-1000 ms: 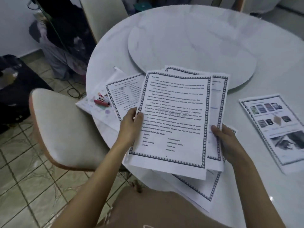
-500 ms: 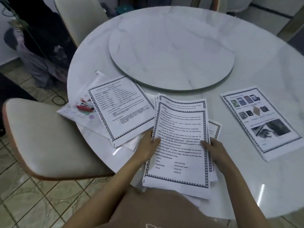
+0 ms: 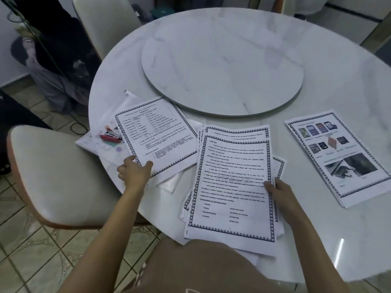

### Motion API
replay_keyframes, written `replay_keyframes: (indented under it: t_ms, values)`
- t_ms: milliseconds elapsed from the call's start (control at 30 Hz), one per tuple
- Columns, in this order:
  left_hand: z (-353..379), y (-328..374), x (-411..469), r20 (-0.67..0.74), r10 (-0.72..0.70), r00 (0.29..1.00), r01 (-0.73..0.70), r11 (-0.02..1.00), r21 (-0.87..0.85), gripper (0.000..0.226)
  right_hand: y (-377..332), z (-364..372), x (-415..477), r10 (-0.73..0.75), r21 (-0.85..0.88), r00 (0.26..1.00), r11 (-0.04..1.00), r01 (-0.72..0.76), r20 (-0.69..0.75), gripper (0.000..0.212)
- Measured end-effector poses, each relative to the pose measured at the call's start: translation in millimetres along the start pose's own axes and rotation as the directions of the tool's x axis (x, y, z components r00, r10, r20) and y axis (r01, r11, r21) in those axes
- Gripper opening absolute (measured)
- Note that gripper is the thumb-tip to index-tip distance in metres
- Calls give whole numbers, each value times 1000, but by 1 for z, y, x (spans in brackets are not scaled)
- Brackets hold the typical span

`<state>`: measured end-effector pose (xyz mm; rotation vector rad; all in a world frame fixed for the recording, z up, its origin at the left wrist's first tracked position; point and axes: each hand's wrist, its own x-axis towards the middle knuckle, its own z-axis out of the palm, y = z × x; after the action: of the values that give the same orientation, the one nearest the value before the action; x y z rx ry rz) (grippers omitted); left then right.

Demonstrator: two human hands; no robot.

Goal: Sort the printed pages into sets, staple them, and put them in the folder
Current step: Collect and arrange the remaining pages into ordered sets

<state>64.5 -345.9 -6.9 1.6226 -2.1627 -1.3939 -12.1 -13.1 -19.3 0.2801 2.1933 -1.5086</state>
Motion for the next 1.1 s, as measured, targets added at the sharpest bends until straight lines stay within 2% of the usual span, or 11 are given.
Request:
replay_keyframes:
  t_ms: [167,333,367,467,500,567,667,833,967,1100]
  values:
    - [-6,4,21,74,-191,979,203,954,-222,64,1,0,1,-14,20,1000,1000,14,-9,16]
    - [-6,9,36,193,-215,957,280,855,-436,61,2,0,2,-21,30,1000,999,21,-20,16]
    - [-6,10,37,232,-208,950,294,847,-442,54,1,0,2,-24,34,999,999,25,-22,16]
    - [-3,15,36,261,-171,950,274,860,-432,6,0,1,0,-28,40,999,999,29,-22,16]
    - [-1,16,36,264,-157,952,261,866,-426,5,-1,1,0,-24,38,999,999,25,-22,16]
    - [6,18,32,278,-103,955,218,878,-426,9,-1,-1,2,-9,23,1000,1000,10,-24,16]
    - [14,14,31,186,-62,981,119,942,-315,32,0,-4,5,-9,2,1000,1000,9,-22,17]
    - [14,12,16,18,117,993,-116,992,-58,37,-3,-8,5,-58,-51,998,997,56,-33,20]
    - [-3,11,-4,-71,341,937,-339,940,39,30,-4,-10,5,-87,-90,995,993,82,-57,22]
    - [-31,1,-13,-129,480,868,-473,877,82,26,-5,-11,5,-96,-115,993,990,88,-67,25]
